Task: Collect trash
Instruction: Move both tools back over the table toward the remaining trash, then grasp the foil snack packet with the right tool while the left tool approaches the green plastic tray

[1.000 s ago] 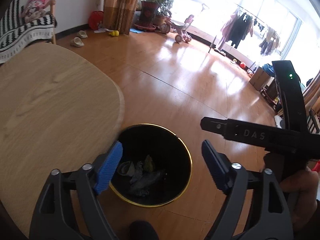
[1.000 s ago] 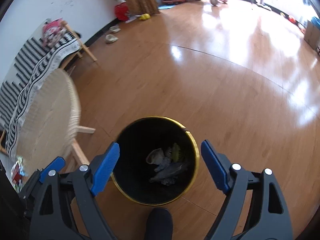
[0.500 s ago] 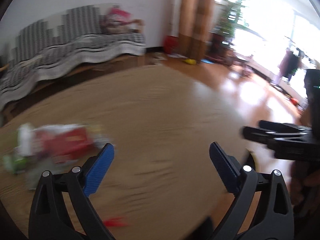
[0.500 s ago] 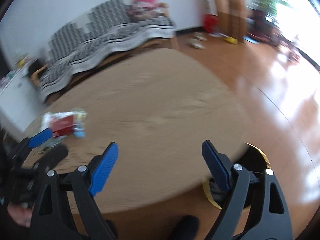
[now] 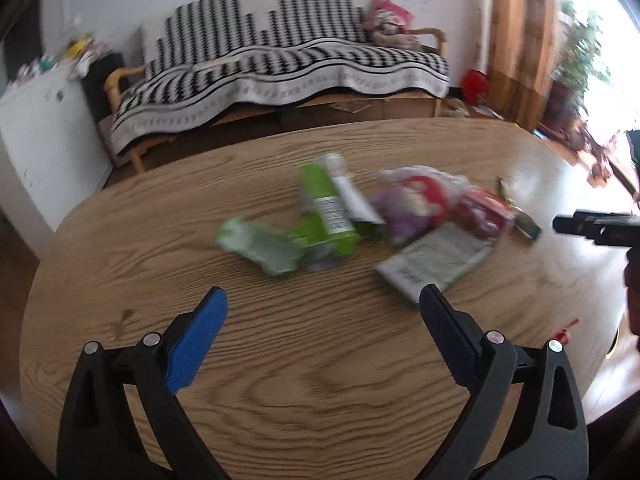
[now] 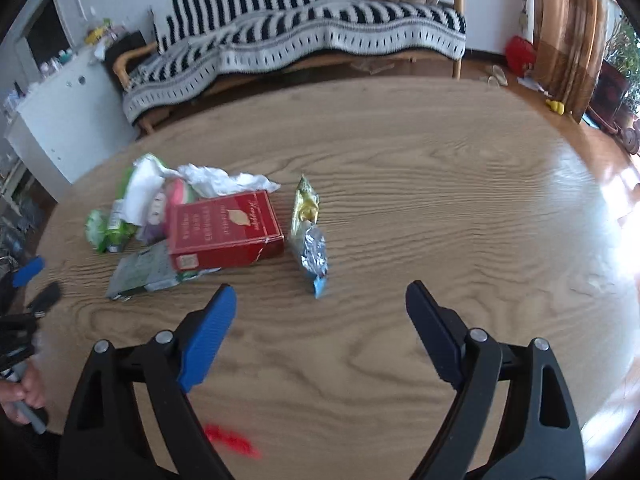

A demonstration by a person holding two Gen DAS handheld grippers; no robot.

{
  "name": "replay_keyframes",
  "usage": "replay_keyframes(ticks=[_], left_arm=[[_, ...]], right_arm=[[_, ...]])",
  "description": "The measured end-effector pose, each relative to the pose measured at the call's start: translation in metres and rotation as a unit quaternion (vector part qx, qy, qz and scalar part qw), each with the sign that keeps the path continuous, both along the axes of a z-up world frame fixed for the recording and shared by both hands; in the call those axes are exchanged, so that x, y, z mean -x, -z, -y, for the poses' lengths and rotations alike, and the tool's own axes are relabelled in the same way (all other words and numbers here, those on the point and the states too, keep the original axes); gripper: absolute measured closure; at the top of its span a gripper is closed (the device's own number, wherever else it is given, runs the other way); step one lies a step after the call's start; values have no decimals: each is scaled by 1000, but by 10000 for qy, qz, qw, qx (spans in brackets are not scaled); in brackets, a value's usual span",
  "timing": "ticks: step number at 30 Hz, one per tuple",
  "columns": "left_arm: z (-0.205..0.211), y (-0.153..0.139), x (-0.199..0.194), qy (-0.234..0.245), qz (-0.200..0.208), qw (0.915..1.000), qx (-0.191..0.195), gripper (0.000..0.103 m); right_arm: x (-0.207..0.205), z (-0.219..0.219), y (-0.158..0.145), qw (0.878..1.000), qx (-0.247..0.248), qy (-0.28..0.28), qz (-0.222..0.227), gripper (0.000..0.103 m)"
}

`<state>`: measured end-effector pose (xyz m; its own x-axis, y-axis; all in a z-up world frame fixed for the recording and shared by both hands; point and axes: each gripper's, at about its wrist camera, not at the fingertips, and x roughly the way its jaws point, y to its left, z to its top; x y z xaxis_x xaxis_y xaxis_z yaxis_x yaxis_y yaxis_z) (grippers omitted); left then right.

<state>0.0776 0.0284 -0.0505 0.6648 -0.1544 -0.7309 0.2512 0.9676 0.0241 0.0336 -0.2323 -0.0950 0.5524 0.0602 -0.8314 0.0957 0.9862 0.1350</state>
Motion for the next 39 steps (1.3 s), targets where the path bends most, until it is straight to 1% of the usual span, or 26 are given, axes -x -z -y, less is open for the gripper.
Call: replay_keyframes(ticks=[2, 4, 5, 8, 10, 12, 14, 15, 16, 17, 18, 19, 21, 24, 27, 30, 31, 32, 33, 35, 36, 39], left_arm=[[-17, 3, -9, -255, -168, 9992, 275, 9], [-31, 8, -23, -437, -330, 9968, 579, 9], [-35, 11, -30, -514, -398, 9956, 669, 9], [-39, 21, -49, -718, -554, 9929, 774, 9], [-41, 30, -61, -891, -669, 9906, 791, 9], [-48, 36, -71, -1107, -731, 9871, 893, 9], [-56, 39, -83, -1405, -828, 9785, 1262, 9], [-60, 40, -87, -1534, -894, 9736, 1434, 9], [-61, 42, -91, -1617, -950, 9701, 1539, 8], [-63, 44, -97, -1731, -1032, 9660, 1621, 8], [-64, 46, -102, -1838, -1076, 9626, 1672, 8], [-63, 47, -105, -1916, -1080, 9604, 1712, 8], [-61, 52, -111, -2042, -1130, 9565, 1749, 8], [-53, 58, -119, -2221, -1238, 9534, 1627, 8], [-44, 60, -125, -2193, -1233, 9584, 1349, 8], [-43, 62, -126, -2217, -1156, 9603, 1237, 8], [-44, 62, -126, -2244, -1117, 9609, 1172, 12], [-43, 61, -125, -2272, -1072, 9619, 1080, 24], [-43, 60, -124, -2285, -1022, 9628, 1014, 30], [-48, 59, -120, -2325, -984, 9622, 1023, 55], [-51, 59, -119, -2350, -1005, 9606, 1094, 59], [-55, 55, -115, -2384, -1040, 9583, 1186, 62]], right_arm=[[-13, -5, 13, 9999, 86, -71, -80, 22], [-23, -12, 21, 9996, 199, -150, -135, 25], [-27, -16, 25, 9994, 258, -187, -168, 26], [-36, -24, 32, 9987, 356, -287, -220, 33], [-40, -27, 35, 9981, 453, -330, -239, 40], [-42, -30, 37, 9974, 582, -381, -204, 44], [-46, -31, 37, 9973, 583, -431, -147, 48], [-47, -32, 37, 9972, 589, -441, -130, 55], [-47, -32, 36, 9973, 574, -448, -117, 71], [-48, -31, 35, 9975, 537, -432, -129, 80], [-48, -30, 34, 9979, 475, -412, -142, 86], [-48, -28, 33, 9984, 385, -390, -144, 91], [-45, -26, 28, 9987, 362, -353, -91, 93], [-39, -24, 17, 9987, 364, -348, 54, 94], [-29, -23, 8, 9985, 374, -355, 160, 94], [-19, -19, 2, 9984, 363, -365, 220, 94], [-16, -18, -1, 9983, 369, -365, 247, 94], [-11, -16, -5, 9982, 374, -370, 284, 94], [-8, -15, -7, 9982, 375, -363, 309, 94], [3, -10, -13, 9980, 369, -346, 379, 94], [8, -7, -16, 9979, 361, -334, 411, 94], [27, 4, -25, 9978, 339, -271, 499, 94]])
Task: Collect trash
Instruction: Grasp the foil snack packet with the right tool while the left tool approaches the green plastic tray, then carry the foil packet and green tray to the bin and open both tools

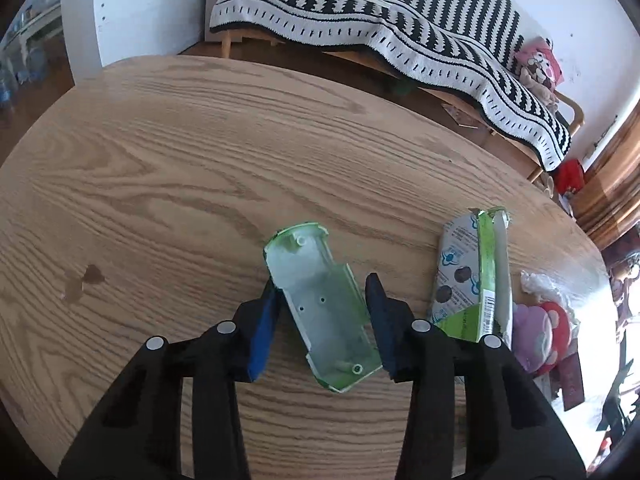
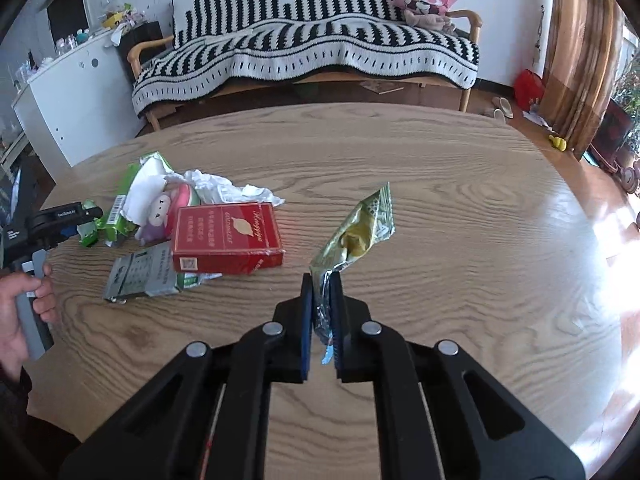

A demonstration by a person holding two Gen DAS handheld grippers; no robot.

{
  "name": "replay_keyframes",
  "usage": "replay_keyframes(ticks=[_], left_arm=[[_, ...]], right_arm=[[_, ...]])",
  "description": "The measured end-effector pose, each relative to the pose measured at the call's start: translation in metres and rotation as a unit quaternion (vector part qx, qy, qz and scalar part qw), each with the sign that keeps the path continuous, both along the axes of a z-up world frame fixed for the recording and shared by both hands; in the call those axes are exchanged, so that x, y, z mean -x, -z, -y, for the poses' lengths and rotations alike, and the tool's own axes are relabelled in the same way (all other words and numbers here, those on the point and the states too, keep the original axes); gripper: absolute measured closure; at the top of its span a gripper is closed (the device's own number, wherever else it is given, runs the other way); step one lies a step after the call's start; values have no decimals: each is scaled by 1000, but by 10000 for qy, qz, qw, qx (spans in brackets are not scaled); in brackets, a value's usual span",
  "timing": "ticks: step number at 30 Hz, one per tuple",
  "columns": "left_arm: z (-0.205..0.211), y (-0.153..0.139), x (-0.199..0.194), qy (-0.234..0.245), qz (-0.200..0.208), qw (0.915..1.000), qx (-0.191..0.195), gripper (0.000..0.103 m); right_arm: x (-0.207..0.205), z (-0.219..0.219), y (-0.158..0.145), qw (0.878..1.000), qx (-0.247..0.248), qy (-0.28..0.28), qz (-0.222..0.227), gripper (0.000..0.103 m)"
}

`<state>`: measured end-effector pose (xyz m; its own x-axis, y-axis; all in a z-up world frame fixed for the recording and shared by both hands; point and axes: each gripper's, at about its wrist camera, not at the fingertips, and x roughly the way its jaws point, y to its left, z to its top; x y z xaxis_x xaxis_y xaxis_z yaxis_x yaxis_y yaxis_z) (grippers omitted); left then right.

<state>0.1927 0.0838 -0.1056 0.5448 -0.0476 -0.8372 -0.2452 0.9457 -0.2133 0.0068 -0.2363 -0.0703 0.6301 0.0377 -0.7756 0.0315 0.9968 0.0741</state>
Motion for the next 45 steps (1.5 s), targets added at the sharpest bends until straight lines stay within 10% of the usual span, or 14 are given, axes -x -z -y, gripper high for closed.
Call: replay_keyframes(ticks=[9, 16, 21, 33, 39, 45], left_arm=[[51, -52, 40, 589, 603, 9964, -11, 62], [186, -87, 92, 2043, 1117, 9722, 258, 62], [311, -88, 143, 3428, 1325, 9293, 357, 62], [530, -31, 287, 5970, 936, 7939, 680, 62], [574, -3, 315, 6361, 756, 7662, 506, 62], [582, 4, 307, 6322, 626, 7703, 555, 62]], right_arm=[[66, 88, -16, 9979, -61, 588, 262, 94], [130, 185, 1, 9895, -93, 1434, 168, 94], [190, 257, 23, 9748, -138, 2225, -10, 94], [276, 358, 112, 9464, -821, 2977, -949, 94], [274, 367, 146, 9405, -1046, 2908, -1414, 94], [262, 368, 150, 9394, -1203, 2841, -1495, 94]])
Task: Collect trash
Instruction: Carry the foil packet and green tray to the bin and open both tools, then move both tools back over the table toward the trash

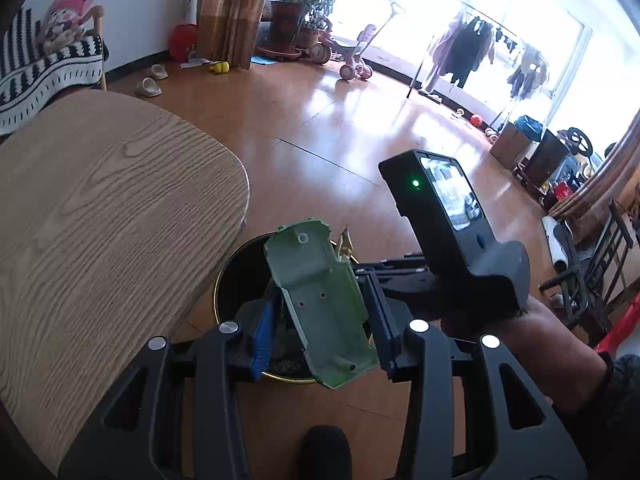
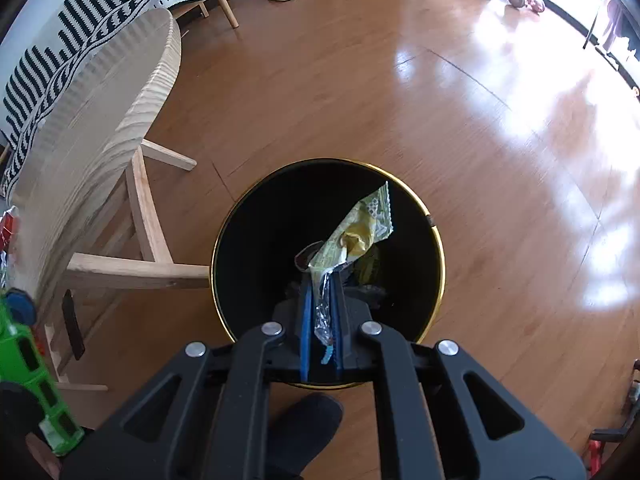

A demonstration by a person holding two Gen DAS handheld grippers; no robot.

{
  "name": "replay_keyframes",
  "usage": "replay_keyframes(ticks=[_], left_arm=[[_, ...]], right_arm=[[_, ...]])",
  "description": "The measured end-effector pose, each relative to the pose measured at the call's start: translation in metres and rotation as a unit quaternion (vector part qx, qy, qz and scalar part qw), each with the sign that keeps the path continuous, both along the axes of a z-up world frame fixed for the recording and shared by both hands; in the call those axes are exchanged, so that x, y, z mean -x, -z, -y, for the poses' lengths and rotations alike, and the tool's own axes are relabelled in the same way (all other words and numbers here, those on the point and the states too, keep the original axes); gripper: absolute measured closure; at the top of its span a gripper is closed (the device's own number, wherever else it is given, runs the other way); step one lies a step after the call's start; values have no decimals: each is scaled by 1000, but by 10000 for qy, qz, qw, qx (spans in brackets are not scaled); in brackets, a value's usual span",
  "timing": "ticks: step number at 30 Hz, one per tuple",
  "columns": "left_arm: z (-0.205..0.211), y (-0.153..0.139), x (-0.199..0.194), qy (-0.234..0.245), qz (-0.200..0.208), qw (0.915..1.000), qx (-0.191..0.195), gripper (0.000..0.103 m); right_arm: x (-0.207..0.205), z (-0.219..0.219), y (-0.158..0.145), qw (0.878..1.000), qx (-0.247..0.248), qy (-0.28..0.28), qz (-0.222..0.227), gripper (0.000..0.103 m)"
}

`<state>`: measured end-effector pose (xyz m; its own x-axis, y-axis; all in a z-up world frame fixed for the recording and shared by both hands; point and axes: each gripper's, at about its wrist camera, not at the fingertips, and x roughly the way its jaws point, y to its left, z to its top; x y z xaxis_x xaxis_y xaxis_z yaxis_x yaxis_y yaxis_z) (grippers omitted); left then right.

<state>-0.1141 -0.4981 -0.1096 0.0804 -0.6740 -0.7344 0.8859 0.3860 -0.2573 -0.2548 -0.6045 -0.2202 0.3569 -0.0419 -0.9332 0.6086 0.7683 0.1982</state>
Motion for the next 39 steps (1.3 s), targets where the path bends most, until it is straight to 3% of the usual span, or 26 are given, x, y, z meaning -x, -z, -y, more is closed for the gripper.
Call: replay_keyframes(ticks=[5, 6, 8, 10, 21, 24, 26, 29, 33, 39], left_arm=[[10, 1, 2, -80, -39, 9999, 65, 62], [11, 2, 2, -94, -48, 9999, 66, 62], [11, 1, -2, -100, -64, 9999, 52, 62], [13, 3, -3, -107, -73, 9999, 15, 62], [48, 21, 8, 34, -88, 9998, -158, 62], [66, 26, 9, 60, -102, 9998, -173, 62], [75, 27, 9, 66, -78, 9998, -161, 54], [76, 23, 8, -18, -56, 10000, 6, 22], [65, 13, 3, -69, -38, 9999, 147, 21], [10, -17, -21, -367, 165, 9990, 192, 17]], right_arm=[[2, 8, 4, 9999, -94, 67, -2, 92], [3, 10, 3, 9999, -81, 111, -7, 84], [6, 14, 2, 9998, -75, 180, 51, 54], [10, 17, -3, 9996, -25, 241, 149, 44], [41, 45, -19, 9934, -21, 1104, 317, 41], [53, 51, -30, 9894, 102, 1392, 396, 36], [60, 53, -37, 9867, 186, 1548, 463, 33], [66, 52, -52, 9838, 344, 1656, 602, 30], [62, 40, -70, 9836, 759, 1504, 650, 28], [29, 7, -91, 9872, 1039, 957, 735, 27]])
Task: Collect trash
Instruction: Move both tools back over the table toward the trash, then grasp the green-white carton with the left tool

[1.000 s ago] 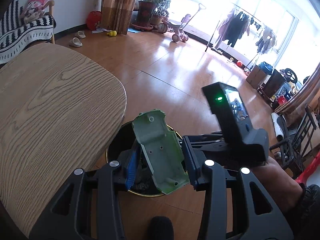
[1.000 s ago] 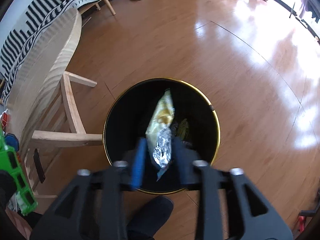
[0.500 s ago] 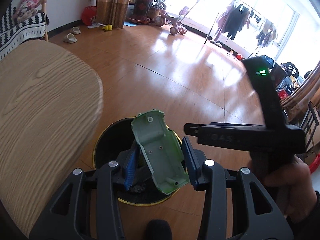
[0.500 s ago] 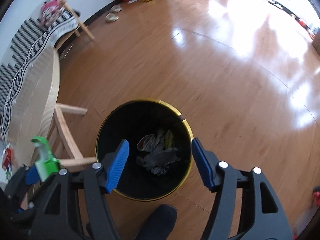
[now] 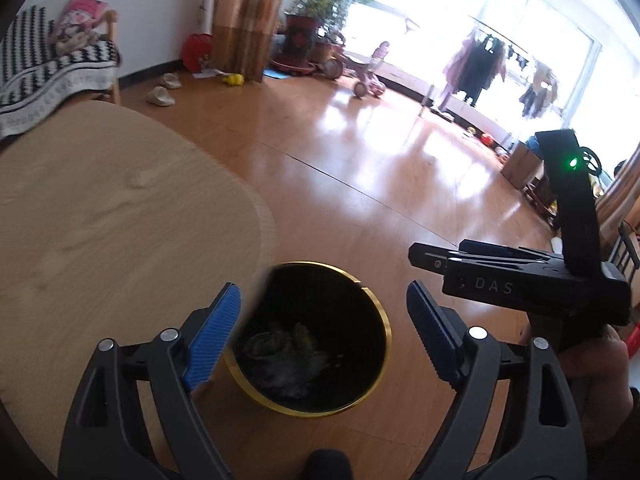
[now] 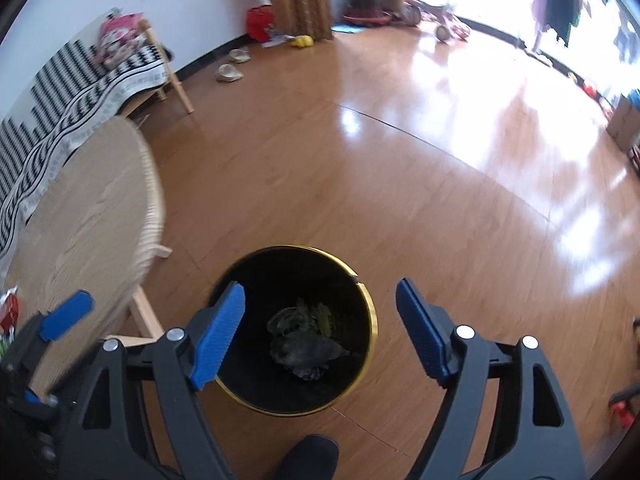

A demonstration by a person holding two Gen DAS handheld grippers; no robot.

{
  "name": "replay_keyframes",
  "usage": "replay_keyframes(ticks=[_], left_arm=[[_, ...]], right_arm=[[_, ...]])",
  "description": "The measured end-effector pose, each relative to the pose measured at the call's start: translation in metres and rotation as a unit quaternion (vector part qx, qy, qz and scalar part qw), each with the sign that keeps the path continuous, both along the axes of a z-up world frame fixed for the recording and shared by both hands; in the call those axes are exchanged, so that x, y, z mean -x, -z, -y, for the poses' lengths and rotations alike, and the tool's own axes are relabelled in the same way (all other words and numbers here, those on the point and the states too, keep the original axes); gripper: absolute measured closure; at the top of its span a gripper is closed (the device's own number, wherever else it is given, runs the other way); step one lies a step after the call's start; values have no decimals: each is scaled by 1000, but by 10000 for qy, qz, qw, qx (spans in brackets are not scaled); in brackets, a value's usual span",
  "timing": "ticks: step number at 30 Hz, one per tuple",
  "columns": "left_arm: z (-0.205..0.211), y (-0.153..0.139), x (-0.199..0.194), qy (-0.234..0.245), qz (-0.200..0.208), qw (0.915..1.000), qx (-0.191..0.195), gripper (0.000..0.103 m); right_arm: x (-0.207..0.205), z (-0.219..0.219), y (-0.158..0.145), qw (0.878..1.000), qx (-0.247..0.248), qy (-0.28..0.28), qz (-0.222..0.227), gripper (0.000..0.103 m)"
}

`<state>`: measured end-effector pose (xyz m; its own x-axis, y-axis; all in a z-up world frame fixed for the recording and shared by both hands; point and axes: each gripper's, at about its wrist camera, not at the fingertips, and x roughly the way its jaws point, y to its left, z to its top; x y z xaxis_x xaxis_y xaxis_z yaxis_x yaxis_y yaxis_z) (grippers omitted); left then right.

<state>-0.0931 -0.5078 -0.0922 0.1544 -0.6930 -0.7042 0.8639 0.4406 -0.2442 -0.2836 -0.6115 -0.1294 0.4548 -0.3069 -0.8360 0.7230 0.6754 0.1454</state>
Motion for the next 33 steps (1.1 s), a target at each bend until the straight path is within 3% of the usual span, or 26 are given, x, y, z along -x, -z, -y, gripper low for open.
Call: replay_keyframes(ticks=[6, 12, 15, 20, 23, 28, 33], left_arm=[[-107, -44, -49, -867, 426, 9953, 87, 10], [-239, -66, -110, -2153, 650, 9743, -104, 10], [-311, -69, -141, -2854, 648, 9560, -213, 10], [-426, -70, -191, -4022, 733, 9114, -469, 8], [-482, -53, -235, -4582, 398, 8858, -617, 8], [-526, -31, -281, -4851, -430, 8728, -319, 8], [-513, -15, -301, -4788, -565, 8752, -395, 8]], right_arm=[[-64, -72, -31, 9956, 182, -905, 190, 27], [-147, -179, -59, 9771, 63, -2078, 449, 24], [-182, -231, -65, 9652, -7, -2564, 506, 23], [-237, -304, -68, 9486, -54, -3129, 477, 23], [-258, -336, -64, 9424, -55, -3321, 397, 23], [-284, -367, -52, 9371, -96, -3478, 276, 23], [-299, -380, -44, 9337, -167, -3567, 249, 23]])
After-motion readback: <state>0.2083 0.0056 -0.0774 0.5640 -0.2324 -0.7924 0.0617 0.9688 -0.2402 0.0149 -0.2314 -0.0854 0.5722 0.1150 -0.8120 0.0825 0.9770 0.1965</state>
